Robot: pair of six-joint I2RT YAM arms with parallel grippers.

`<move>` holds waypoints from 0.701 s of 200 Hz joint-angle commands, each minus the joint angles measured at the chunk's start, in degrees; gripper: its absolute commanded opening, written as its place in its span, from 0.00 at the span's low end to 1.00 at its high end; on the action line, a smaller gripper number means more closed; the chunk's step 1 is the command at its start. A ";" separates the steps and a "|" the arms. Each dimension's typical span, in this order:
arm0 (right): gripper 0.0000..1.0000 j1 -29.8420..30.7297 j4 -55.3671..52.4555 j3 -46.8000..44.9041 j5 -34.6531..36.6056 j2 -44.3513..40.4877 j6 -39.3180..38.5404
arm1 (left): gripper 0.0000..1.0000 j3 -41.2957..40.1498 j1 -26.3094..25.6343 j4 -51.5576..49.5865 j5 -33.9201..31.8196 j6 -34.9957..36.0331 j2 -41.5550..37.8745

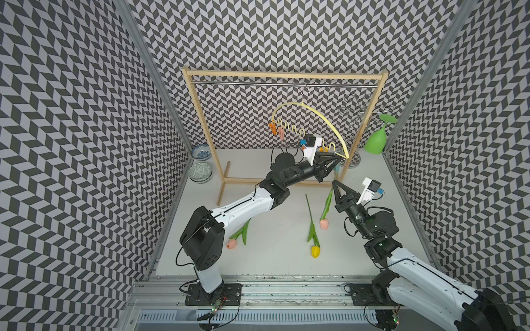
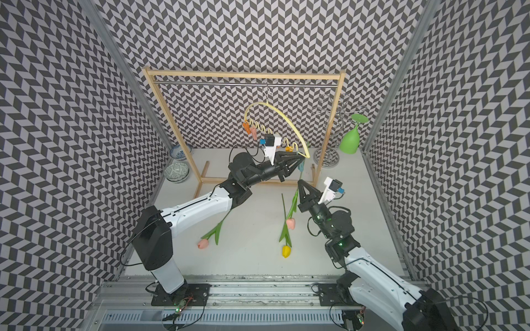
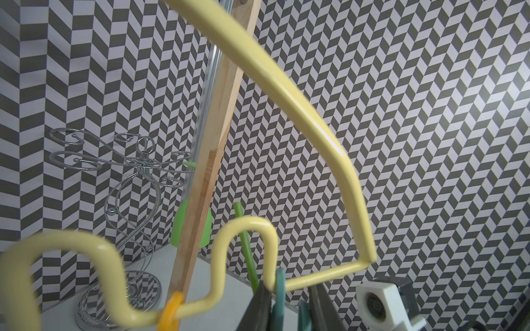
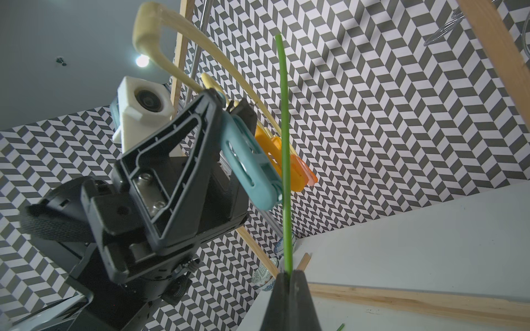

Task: Dry the flowers on a clothes hanger
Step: Clamp the flower onto the hanger.

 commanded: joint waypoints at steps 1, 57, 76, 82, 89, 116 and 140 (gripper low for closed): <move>0.00 -0.24 3.62 1.63 -1.57 -0.17 -0.37 | 0.25 -0.35 -0.47 2.00 0.76 -0.57 0.15; 0.00 -0.26 5.02 0.76 -1.72 -1.69 -1.86 | 0.25 -0.68 -0.51 1.95 1.18 -0.63 0.90; 0.00 -0.27 5.04 1.41 -2.63 -1.33 -2.70 | 0.25 -0.62 -0.49 2.08 1.55 -0.99 1.27; 0.00 -0.31 5.04 1.62 -3.07 -1.22 -2.99 | 0.25 -0.62 -0.48 2.09 1.78 -1.12 1.46; 0.00 -0.31 4.98 2.00 -3.72 -1.04 -3.51 | 0.25 -0.53 -0.51 2.13 2.07 -1.13 1.62; 0.00 -0.30 4.25 3.30 -6.27 0.02 -5.28 | 0.24 -0.45 -0.52 2.18 2.64 -1.52 2.12; 0.00 -0.29 3.16 4.09 -6.60 0.51 -6.28 | 0.24 -0.20 -0.50 2.17 3.41 -1.91 2.69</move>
